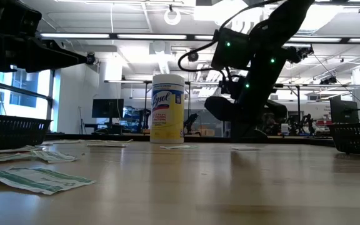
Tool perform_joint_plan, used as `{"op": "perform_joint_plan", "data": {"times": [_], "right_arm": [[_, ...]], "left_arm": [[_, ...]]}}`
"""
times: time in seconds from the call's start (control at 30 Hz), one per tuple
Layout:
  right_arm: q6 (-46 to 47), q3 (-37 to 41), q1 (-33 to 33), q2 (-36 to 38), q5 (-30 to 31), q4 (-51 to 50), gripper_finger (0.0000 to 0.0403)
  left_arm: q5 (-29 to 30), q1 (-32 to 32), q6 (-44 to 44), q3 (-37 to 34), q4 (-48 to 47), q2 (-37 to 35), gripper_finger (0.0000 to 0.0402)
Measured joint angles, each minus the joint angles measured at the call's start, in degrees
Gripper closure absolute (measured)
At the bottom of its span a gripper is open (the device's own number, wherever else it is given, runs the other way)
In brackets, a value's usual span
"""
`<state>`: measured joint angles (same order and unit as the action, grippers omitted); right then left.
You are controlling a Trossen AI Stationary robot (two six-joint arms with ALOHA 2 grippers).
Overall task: Pick & Place First Aid Supplies
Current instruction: Put the towelette pack into the right black basket
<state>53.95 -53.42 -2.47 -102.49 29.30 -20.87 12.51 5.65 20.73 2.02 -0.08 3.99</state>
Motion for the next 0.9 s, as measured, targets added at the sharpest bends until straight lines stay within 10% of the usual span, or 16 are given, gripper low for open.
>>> {"op": "perform_joint_plan", "data": {"times": [0.9], "right_arm": [[4.20, -0.01, 0.56, -1.94, 4.57, 0.72, 0.0312]], "left_arm": [[0.01, 0.00, -0.01, 0.00, 0.00, 0.01, 0.0195]]}}
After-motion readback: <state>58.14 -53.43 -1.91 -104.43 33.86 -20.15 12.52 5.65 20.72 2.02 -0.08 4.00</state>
